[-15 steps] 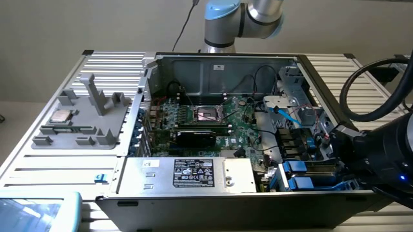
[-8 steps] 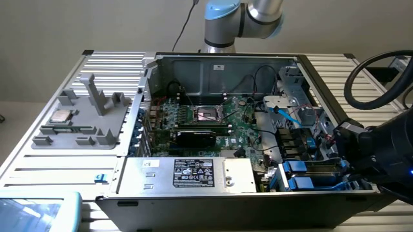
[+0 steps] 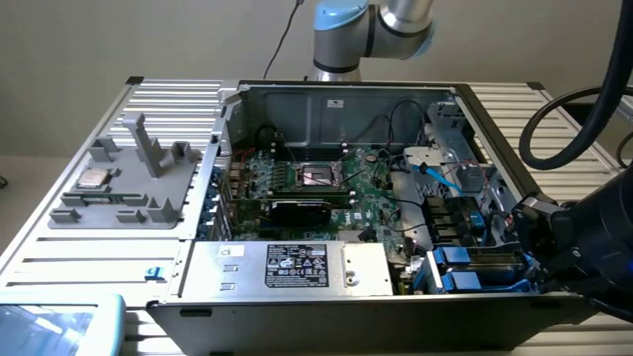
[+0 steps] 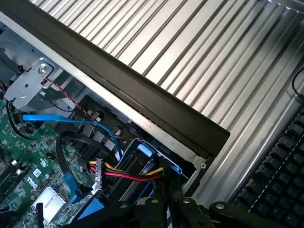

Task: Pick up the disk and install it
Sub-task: 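Insert the first disk wire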

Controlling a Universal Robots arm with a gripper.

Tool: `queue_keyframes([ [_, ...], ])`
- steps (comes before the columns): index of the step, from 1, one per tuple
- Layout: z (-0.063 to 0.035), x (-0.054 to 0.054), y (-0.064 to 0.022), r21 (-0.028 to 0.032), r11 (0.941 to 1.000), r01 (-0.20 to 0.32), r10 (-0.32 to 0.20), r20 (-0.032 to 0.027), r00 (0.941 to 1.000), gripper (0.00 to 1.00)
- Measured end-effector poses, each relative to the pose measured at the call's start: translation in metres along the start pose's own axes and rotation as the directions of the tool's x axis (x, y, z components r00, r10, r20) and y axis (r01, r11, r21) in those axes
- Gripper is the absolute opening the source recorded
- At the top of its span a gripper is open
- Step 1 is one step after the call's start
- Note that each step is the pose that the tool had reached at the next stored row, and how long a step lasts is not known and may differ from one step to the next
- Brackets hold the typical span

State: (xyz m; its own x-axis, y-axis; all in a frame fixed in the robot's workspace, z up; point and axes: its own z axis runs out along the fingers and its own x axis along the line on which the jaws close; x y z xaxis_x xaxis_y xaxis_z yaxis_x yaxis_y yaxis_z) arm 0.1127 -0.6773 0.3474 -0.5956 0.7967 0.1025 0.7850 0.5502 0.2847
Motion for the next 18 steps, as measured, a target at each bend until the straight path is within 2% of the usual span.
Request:
queue_keyframes([
  [4,0.0001,0.0007,-0.0002,-0.0001,1.0000,-0.007,0.007,0.0016,1.0000,0.16],
  [11,-0.0002,0.0010,-0.0005,0.0093,0.9987,-0.051,0.051,0.0044,0.9987,0.16],
  [18,-0.0015,0.0017,-0.0005,0.0084,0.9973,-0.072,0.072,0.0100,0.9973,0.16],
])
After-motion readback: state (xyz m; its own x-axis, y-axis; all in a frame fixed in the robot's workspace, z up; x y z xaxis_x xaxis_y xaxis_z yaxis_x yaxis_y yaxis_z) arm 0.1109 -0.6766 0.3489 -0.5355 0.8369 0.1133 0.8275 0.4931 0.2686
